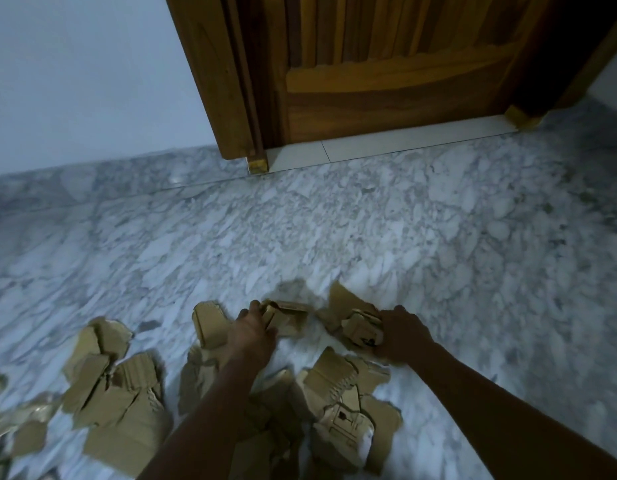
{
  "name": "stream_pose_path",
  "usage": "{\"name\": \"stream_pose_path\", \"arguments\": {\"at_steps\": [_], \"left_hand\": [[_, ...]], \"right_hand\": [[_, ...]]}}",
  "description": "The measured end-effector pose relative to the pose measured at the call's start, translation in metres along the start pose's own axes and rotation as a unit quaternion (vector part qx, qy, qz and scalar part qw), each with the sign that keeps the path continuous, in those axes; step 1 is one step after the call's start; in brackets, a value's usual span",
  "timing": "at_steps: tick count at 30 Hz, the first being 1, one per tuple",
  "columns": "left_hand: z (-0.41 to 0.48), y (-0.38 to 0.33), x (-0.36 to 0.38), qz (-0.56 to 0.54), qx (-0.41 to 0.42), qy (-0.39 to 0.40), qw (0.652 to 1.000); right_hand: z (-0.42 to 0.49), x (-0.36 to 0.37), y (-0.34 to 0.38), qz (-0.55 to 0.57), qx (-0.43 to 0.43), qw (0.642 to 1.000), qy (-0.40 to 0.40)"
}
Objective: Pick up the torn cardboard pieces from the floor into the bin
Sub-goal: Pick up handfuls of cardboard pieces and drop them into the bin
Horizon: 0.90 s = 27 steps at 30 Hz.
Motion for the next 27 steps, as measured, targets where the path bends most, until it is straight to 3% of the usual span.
{"name": "stream_pose_path", "arguments": {"at_steps": [6, 13, 15, 19, 23, 27], "left_hand": [[-0.006, 0.007, 0.004, -0.031, -0.006, -0.022, 0.999], [-0.008, 0.009, 0.004, -0.054, -0.009, -0.024, 0.998], [-0.008, 0.009, 0.005, -0.057, -0.004, -0.027, 0.998], [-0.006, 0.012, 0.007, -0.056, 0.000, -0.032, 0.998], [-0.009, 0.013, 0.009, -0.049, 0.012, -0.037, 0.998], [-0.009, 0.019, 0.009, -0.069, 0.013, -0.037, 0.997]], "right_hand": [[-0.013, 0.008, 0.002, 0.085, 0.033, 0.993, -0.077], [-0.005, -0.004, -0.013, 0.084, 0.008, 0.995, 0.059], [-0.001, -0.028, -0.018, 0.132, -0.001, 0.987, 0.091], [0.017, -0.066, -0.011, 0.245, 0.029, 0.968, 0.047], [0.045, -0.026, 0.023, 0.139, 0.097, 0.985, 0.039], [0.040, 0.002, 0.041, 0.105, 0.130, 0.983, -0.069]]}}
Point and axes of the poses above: each hand's wrist, its own z-axis towards the middle knuckle, its own x-axis out of the palm, y = z × x, the point moved 7 cm from there along z, towards the middle knuckle, and after that the axes turned 12 degrees about -z, right-handed, at the moved point
